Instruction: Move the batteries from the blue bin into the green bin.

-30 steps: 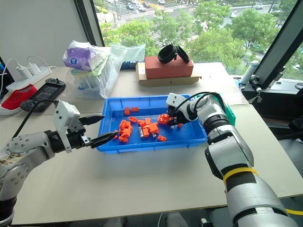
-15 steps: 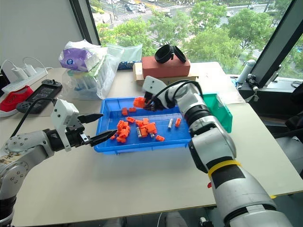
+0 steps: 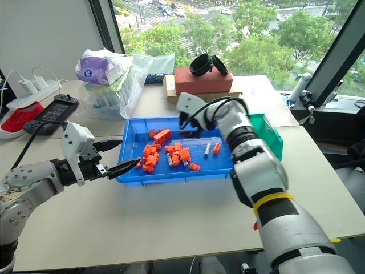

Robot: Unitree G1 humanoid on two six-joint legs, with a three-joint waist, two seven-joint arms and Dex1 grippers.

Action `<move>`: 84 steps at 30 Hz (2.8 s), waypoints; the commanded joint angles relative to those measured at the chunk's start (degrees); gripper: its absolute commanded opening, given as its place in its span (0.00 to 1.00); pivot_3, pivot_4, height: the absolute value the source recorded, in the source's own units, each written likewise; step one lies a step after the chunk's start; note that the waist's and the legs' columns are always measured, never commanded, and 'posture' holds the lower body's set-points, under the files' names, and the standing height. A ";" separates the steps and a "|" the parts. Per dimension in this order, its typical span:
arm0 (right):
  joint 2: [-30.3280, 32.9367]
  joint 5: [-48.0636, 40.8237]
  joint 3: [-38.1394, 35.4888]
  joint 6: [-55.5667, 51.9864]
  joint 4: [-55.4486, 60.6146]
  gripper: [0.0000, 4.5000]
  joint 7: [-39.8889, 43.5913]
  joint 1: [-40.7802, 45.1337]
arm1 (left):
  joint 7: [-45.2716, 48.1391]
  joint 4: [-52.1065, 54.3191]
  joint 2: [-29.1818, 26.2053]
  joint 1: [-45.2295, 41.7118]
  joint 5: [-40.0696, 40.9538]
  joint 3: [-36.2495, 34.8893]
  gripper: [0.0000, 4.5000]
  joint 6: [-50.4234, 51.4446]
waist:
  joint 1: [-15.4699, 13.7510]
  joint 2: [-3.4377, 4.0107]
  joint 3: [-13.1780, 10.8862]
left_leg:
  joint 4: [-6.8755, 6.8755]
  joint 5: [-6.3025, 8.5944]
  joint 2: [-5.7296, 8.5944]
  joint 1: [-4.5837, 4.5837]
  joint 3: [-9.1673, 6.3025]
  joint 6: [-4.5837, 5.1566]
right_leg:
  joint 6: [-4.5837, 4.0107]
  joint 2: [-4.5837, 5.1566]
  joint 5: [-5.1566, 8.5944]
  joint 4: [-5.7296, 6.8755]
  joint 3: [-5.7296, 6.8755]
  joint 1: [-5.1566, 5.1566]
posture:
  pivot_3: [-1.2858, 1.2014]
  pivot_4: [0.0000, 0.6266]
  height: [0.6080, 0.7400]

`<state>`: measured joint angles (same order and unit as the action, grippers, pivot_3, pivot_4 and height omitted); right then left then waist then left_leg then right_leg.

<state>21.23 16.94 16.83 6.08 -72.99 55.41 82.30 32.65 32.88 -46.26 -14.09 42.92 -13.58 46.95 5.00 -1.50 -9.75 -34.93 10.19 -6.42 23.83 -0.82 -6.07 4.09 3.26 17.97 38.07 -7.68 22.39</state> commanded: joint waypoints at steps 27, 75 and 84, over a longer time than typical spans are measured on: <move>0.41 6.29 3.18 -0.30 -2.83 0.99 4.22 -5.11 | 2.12 -1.86 0.96 -3.94 -3.97 3.56 1.00 -1.70 | 0.61 0.00 0.00 | -0.04 -0.11 0.02 -0.04 -0.28 -0.13 | 0.00 -0.02 0.00 0.04 0.18 -0.14 | 0.52 0.24 1.00; 18.90 7.36 -0.58 -7.58 -2.47 0.58 0.16 -1.83 | 3.86 -5.86 4.75 -14.03 -4.42 9.19 1.00 -1.86 | -0.02 0.31 -0.25 | -0.06 -0.29 0.18 0.26 -0.61 -0.18 | -0.01 0.07 0.00 0.01 0.46 -0.09 | 0.52 0.24 1.00; 17.82 4.64 -1.99 -5.51 0.17 0.99 5.08 1.70 | 4.51 -5.43 4.41 -13.30 -4.79 8.05 1.00 -1.30 | 0.44 0.50 -0.37 | -0.01 -0.44 0.31 0.31 -0.68 -0.19 | 0.00 0.20 0.00 0.02 0.48 -0.06 | 0.52 0.24 1.00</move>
<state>38.82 23.45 16.67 -0.67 -75.45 57.73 81.95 36.91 26.00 -41.11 -27.06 38.30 -3.92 46.37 5.44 -1.00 -10.12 -34.94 9.75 -6.11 24.14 -1.51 -6.25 4.08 3.45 17.97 38.08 -7.20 22.33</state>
